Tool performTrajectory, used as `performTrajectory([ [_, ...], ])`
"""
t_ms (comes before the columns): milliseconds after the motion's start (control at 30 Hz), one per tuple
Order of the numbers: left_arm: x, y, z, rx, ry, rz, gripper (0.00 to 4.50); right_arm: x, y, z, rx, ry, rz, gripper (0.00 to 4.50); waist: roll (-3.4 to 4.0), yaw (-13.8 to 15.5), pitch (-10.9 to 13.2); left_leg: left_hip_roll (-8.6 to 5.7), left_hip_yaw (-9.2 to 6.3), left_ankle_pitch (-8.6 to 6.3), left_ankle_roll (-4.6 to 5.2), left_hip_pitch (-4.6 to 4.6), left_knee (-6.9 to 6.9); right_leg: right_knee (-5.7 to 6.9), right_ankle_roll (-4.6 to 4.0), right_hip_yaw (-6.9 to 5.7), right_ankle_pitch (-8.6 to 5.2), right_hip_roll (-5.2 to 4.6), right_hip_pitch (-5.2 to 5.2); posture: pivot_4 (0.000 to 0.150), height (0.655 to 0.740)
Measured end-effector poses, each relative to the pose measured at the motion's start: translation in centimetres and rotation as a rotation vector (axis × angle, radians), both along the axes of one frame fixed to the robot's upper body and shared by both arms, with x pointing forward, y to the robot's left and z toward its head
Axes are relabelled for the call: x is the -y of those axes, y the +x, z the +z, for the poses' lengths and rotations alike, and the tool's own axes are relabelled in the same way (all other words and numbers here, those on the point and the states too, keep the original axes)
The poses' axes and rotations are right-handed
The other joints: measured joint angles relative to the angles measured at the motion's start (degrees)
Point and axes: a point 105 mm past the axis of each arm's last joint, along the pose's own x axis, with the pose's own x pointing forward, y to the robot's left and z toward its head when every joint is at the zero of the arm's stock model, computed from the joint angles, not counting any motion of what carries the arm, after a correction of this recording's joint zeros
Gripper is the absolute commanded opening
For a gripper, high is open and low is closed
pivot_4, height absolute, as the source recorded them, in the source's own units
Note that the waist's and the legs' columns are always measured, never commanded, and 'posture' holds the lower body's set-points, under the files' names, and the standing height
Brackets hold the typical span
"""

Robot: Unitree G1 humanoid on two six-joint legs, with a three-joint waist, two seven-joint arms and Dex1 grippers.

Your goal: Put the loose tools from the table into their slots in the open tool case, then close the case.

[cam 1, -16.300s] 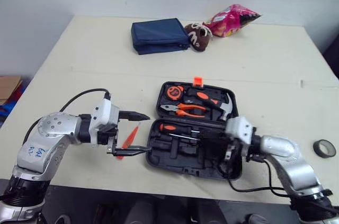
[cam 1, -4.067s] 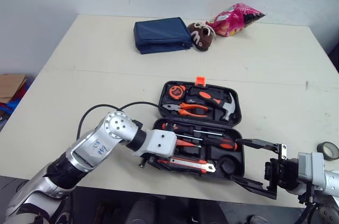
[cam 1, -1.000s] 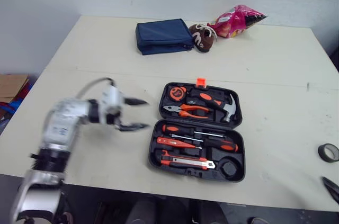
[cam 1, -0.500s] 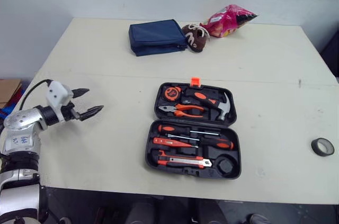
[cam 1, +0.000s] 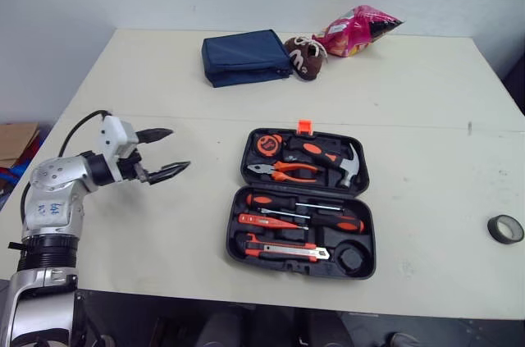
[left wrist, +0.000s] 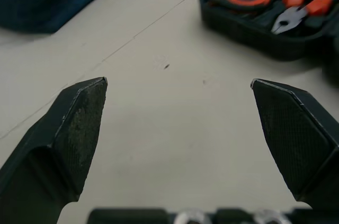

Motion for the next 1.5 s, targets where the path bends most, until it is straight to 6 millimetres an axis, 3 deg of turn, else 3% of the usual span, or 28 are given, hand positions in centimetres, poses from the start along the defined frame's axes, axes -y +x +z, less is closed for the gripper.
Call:
performTrajectory([
  [100, 3.2, -1.1, 0.4, -0.023, 0.009, -0.125, 4.42, -0.6, 2.4, 0.4, -0.178, 0.054, 0.073, 4.5, 0.2, 0.0, 0.0, -0.04, 0.13, -0.04, 0.13, -0.06, 0.15, -0.05, 0.07, 0.15, 0.04, -0.05, 0.05, 0.15, 0.74],
  [200, 7.6, -2.6, 1.7, -0.015, 0.023, -0.293, 4.42, -2.4, 7.3, 3.4, -0.315, -0.013, 0.262, 4.5, -0.02, -0.3, 0.1, -0.01, 0.27, -0.04, 0.18, -0.05, 0.16, -0.15, 0.19, 0.3, 0.16, 0.04, 0.13, 0.15, 0.74],
  [300, 9.1, -4.1, 2.4, -0.054, -0.001, -0.374, 4.42, -3.4, 9.7, 3.9, -0.434, -0.021, 0.379, 4.5, -0.1, -0.1, 0.1, 0.07, 0.19, -0.03, 0.14, -0.07, 0.08, -0.22, 0.1, 0.16, 0.1, 0.18, 0.02, 0.15, 0.74],
  [467, 12.0, -6.4, 2.6, -0.088, -0.058, -0.514, 4.42, -2.7, 13.1, 4.7, -0.51, -0.045, 0.404, 4.5, -0.21, 1.1, 0.2, 0.01, 0.13, -0.01, 0.22, -0.19, 0.19, -0.34, 0.14, 0.02, 0.12, 0.18, 0.04, 0.15, 0.74],
  [600, 12.6, -6.7, 2.6, -0.09, -0.083, -0.522, 4.42, -1.8, 14.0, 3.5, -0.609, 0.012, 0.385, 4.5, -0.28, 1.5, 0.3, -0.02, 0.04, 0.03, 0.25, -0.23, 0.27, -0.33, 0.17, -0.07, 0.14, 0.18, 0.09, 0.15, 0.74],
  [767, 13.4, -7.3, 3.2, -0.065, -0.107, -0.534, 4.42, -0.9, 13.3, 1.4, -0.781, 0.068, 0.338, 4.5, -0.3, 1.3, 0.3, -0.05, 0.07, 0.04, 0.27, -0.21, 0.27, -0.33, 0.2, -0.04, 0.16, 0.17, 0.11, 0.15, 0.74],
  [1300, 13.5, -7.8, 2.5, -0.073, -0.137, -0.524, 4.42, -2.1, 16.0, 1.3, -0.782, 0.063, 0.399, 4.5, -0.37, 1.4, 0.3, -0.03, 0.04, 0.06, 0.18, -0.21, 0.29, -0.36, 0.23, -0.06, 0.17, 0.22, 0.12, 0.15, 0.74],
  [1500, 13.5, -8.0, 2.5, -0.058, -0.138, -0.531, 4.42, -1.7, 16.2, -0.1, -0.844, 0.106, 0.357, 4.5, -0.36, 1.3, 0.3, -0.03, 0.06, 0.06, 0.17, -0.19, 0.29, -0.33, 0.23, -0.05, 0.17, 0.23, 0.11, 0.15, 0.74],
])
